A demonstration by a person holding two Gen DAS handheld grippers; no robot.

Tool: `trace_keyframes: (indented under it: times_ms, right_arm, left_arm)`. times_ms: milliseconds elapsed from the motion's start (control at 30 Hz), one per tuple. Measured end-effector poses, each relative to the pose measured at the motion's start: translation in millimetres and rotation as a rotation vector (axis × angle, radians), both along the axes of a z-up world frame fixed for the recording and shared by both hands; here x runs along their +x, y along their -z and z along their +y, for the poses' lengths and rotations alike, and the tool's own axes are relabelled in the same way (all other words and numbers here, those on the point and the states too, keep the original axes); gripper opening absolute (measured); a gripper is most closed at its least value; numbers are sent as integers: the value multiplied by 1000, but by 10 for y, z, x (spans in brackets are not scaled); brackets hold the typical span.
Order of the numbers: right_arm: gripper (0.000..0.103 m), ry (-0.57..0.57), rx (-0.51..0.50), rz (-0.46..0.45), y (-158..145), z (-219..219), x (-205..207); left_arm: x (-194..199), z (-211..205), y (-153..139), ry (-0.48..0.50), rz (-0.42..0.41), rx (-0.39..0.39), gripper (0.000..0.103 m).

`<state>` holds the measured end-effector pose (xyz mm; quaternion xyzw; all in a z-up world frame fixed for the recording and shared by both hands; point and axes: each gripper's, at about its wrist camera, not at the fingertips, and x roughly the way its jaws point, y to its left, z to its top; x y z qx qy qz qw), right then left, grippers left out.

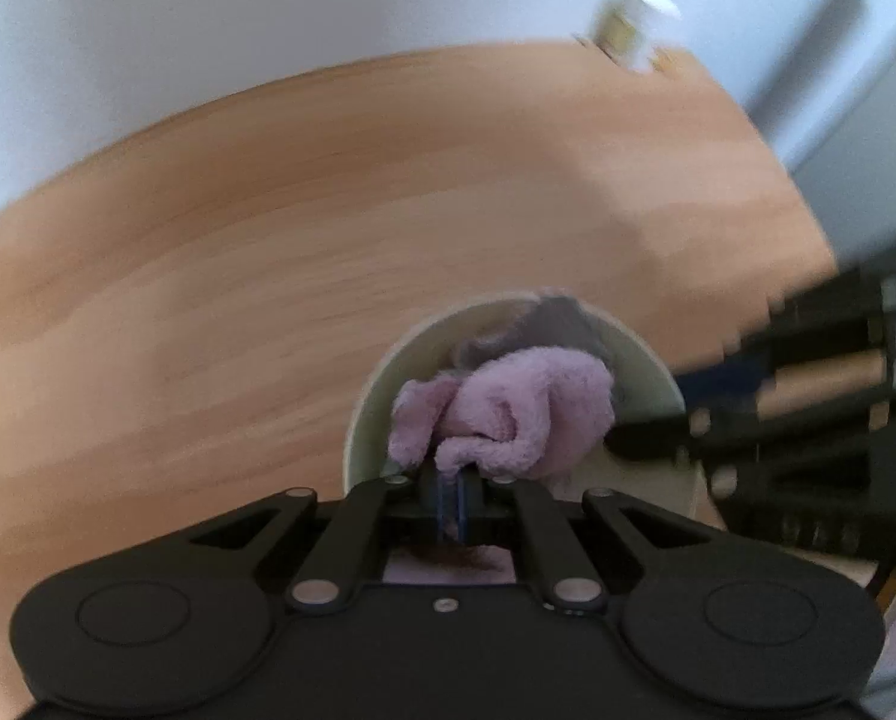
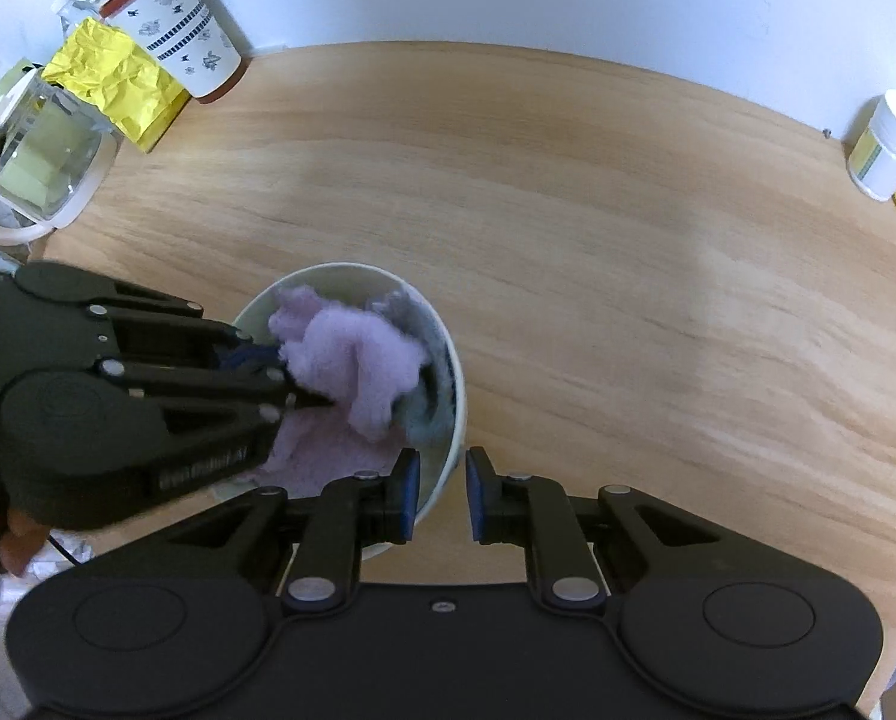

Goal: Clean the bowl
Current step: 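Wipe the cloth around the bowl interior with the left tool while the right tool steadies the bowl rim, then rub the cloth along the bowl wall with the left tool while the right tool holds the rim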

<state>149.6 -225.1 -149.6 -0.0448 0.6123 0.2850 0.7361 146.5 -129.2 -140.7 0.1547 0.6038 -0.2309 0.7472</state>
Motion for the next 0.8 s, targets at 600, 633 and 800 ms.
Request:
trace_keyframes:
  times_ms: [600, 633, 800]
  right_arm:
    - [19, 9, -12, 8, 21, 41, 129]
    - [19, 10, -15, 8, 22, 46, 128]
    - [19, 13, -30, 10, 42, 68, 120]
  left_arm:
    - [-163, 11, -110, 303, 149, -64, 4]
    - [-158, 30, -153, 297, 152, -80, 4]
    - [-179, 168, -312, 273, 146, -114, 4]
